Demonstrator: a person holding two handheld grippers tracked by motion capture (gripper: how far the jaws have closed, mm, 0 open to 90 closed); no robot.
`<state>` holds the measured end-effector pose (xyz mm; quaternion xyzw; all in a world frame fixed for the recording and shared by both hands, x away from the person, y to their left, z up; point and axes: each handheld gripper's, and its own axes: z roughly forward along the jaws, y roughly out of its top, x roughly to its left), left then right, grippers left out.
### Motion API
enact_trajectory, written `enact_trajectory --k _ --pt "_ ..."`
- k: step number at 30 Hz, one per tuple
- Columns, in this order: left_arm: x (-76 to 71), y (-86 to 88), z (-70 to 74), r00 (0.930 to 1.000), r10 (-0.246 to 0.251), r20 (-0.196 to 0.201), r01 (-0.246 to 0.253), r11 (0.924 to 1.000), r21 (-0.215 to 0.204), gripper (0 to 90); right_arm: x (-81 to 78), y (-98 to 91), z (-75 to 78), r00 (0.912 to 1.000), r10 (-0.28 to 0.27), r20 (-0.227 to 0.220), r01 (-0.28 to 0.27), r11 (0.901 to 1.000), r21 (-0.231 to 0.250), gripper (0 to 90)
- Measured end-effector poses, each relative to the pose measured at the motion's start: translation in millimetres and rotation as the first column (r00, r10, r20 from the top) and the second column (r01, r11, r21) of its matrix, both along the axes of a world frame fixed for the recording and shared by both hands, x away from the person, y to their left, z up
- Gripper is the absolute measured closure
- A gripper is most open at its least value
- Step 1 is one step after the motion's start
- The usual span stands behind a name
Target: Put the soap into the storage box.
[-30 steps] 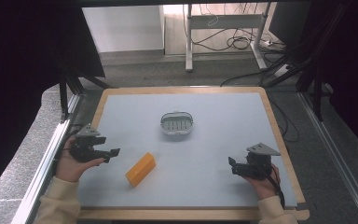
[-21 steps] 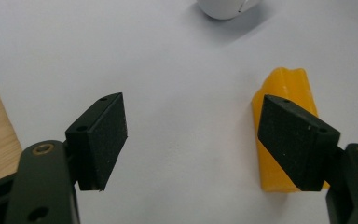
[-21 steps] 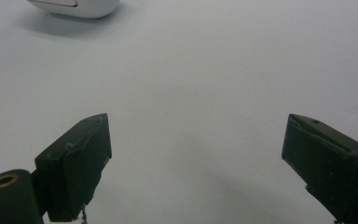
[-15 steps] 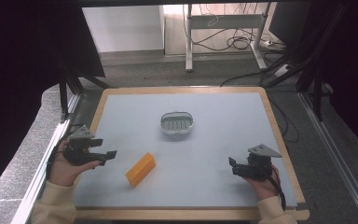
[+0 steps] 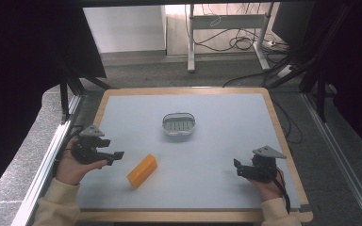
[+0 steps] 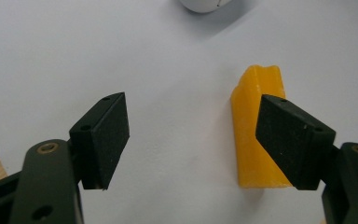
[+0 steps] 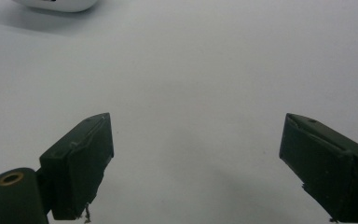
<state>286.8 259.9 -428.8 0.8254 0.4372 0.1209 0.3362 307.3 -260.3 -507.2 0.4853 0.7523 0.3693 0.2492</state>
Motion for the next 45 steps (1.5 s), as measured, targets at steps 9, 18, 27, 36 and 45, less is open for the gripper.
enact_trajectory --k 9,18,27,36,45 --pt "-0.9 -11.2 7.2 0.9988 -0.029 -0.04 0.03 0.9988 0.037 27.0 1.5 2.3 -3.0 0.9999 0.005 -0.014 -0.005 0.9997 -0.022 10.7" --pt "0.6 -30.6 -0.2 0.9933 -0.08 -0.083 0.086 0.9939 0.069 26.9 1.1 2.1 -3.3 0.9999 0.001 -0.015 -0.002 0.9995 -0.032 10.9" --pt "3.2 -49.4 -7.0 0.9879 -0.111 -0.108 0.121 0.9884 0.092 26.6 1.7 2.3 -4.6 0.9998 -0.002 -0.022 0.001 0.9991 -0.043 11.0" --pt "4.5 -60.8 -14.1 0.9846 -0.112 -0.135 0.128 0.9844 0.12 26.6 1.6 3.1 -5.3 0.9998 0.0 -0.022 -0.001 0.9985 -0.054 11.0" --pt "7.0 -71.9 -22.0 0.9811 -0.113 -0.157 0.136 0.9807 0.141 26.5 2.1 3.2 -6.3 0.9995 -0.004 -0.031 0.002 0.9982 -0.06 11.0"
